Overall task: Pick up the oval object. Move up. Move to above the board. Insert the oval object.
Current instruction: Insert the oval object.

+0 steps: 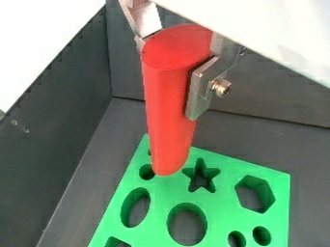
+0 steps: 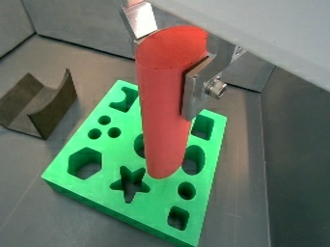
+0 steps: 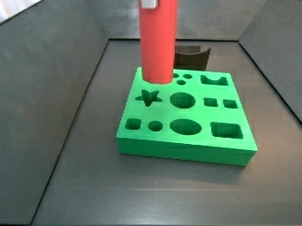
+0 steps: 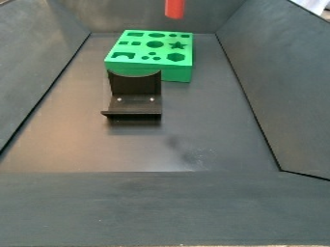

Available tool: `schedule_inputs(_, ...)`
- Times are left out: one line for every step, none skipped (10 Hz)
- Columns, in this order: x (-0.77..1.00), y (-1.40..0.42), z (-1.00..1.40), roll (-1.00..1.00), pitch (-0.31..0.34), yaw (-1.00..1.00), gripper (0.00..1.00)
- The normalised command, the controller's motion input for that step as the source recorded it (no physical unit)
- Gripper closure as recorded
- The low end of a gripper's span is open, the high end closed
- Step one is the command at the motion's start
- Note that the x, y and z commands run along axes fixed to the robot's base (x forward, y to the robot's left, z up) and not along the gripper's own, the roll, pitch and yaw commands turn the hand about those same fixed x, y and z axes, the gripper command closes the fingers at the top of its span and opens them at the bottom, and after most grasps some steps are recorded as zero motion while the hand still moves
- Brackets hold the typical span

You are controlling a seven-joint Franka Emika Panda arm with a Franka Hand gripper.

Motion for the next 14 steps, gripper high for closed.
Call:
schedule_inputs(0.0, 0.0, -0.26, 0.0, -0.059, 1.0, 1.0)
schedule_inputs(0.0, 0.0, -0.26, 0.0, -0.054, 1.0, 1.0)
schedule_inputs(0.0, 0.0, -0.25, 0.0, -0.05, 1.0, 1.0)
schedule_inputs(0.0, -0.01, -0.31, 0.0, -0.039, 1.0, 1.0)
schedule_inputs(0.0, 0.0, 0.0, 0.0, 0.0, -0.03, 1.0)
schedule_inputs(0.02, 0.0, 0.0, -0.01, 0.0, -0.13, 1.0)
schedule_inputs(0.0, 0.0, 0.11, -0.07, -0.08, -0.59, 1.0)
schedule_inputs(0.03, 0.0, 0.18, -0.1, -0.127, -0.97, 1.0)
schedule_inputs(0.03, 0.0, 0.19, -0.09, -0.13, -0.97, 1.0)
schedule_inputs(0.02, 0.0, 0.18, -0.08, -0.123, -0.98, 1.0)
schedule_inputs(0.03, 0.0, 0.18, -0.08, -0.121, -0.98, 1.0)
schedule_inputs(0.03, 0.0, 0.17, -0.08, -0.116, -0.99, 1.0)
schedule_inputs(0.02, 0.0, 0.17, -0.08, -0.117, -0.99, 1.0)
schedule_inputs(0.02, 0.0, 0.18, -0.06, -0.117, -1.0, 1.0)
